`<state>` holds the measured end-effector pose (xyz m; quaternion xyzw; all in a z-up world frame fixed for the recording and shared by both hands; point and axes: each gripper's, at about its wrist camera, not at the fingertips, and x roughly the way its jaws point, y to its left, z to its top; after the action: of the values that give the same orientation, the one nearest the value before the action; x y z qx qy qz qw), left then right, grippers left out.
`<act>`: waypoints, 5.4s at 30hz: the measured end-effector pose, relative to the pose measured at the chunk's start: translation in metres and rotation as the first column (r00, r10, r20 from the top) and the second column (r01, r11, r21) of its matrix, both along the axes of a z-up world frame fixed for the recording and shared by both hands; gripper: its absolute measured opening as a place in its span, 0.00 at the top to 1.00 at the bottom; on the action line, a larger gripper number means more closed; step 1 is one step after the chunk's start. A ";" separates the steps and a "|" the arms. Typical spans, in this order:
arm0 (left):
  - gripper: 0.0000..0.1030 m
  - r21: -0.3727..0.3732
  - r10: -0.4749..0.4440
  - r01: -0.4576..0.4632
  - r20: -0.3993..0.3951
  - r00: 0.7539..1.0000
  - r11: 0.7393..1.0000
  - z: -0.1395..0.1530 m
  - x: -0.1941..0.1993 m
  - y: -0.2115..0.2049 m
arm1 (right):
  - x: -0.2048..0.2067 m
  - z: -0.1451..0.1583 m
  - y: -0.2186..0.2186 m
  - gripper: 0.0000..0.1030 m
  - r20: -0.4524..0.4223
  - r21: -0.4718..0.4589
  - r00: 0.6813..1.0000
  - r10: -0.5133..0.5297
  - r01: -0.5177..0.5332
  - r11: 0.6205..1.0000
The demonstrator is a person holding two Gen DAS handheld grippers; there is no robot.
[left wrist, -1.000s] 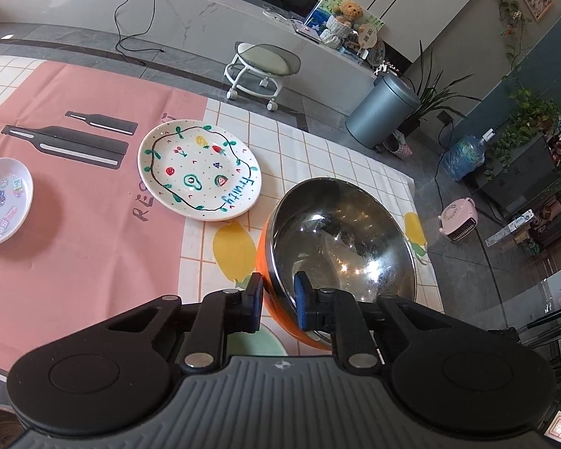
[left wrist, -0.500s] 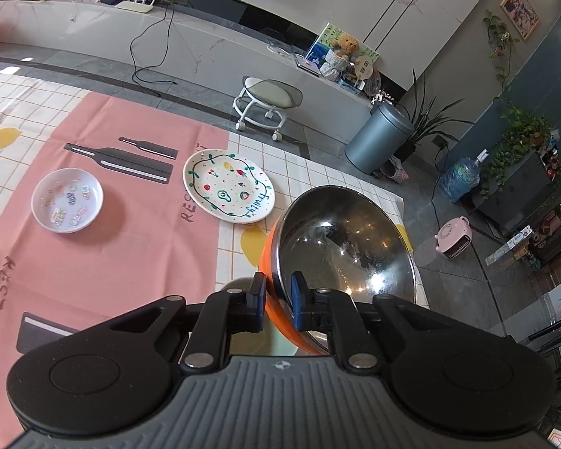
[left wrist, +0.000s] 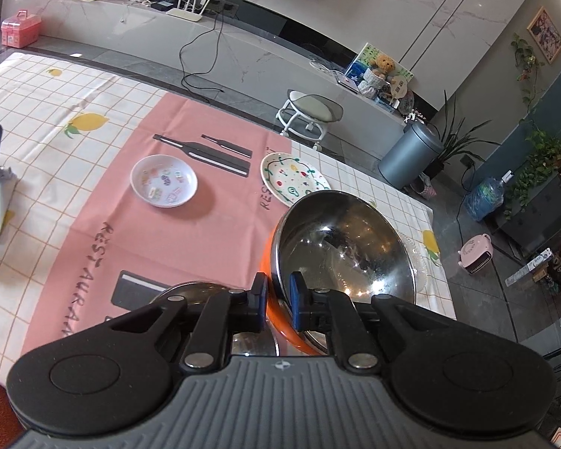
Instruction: Organize plates and bowls
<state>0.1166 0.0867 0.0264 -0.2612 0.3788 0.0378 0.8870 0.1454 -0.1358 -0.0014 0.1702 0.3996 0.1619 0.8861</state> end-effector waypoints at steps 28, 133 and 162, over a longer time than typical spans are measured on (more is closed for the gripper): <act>0.81 0.000 0.091 -0.092 -0.141 0.986 0.996 -0.051 -0.055 0.040 | -0.021 -0.046 0.051 0.87 -0.140 -0.067 0.980 0.141 -0.151 0.986; 0.91 0.127 -0.240 0.307 -0.378 0.894 0.943 -0.088 0.147 -0.083 | 0.119 -0.110 -0.039 0.87 -0.303 -0.047 0.948 -0.102 0.092 0.995; 0.91 0.030 -0.301 0.328 -0.326 0.896 0.944 -0.099 0.058 -0.136 | 0.030 -0.106 -0.112 0.88 -0.330 -0.052 0.924 -0.191 0.184 0.981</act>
<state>0.1744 -0.0489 -0.0724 -0.1496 0.5515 -0.0490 0.8192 0.1749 -0.2479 -0.1077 0.2235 0.5274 0.0411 0.8186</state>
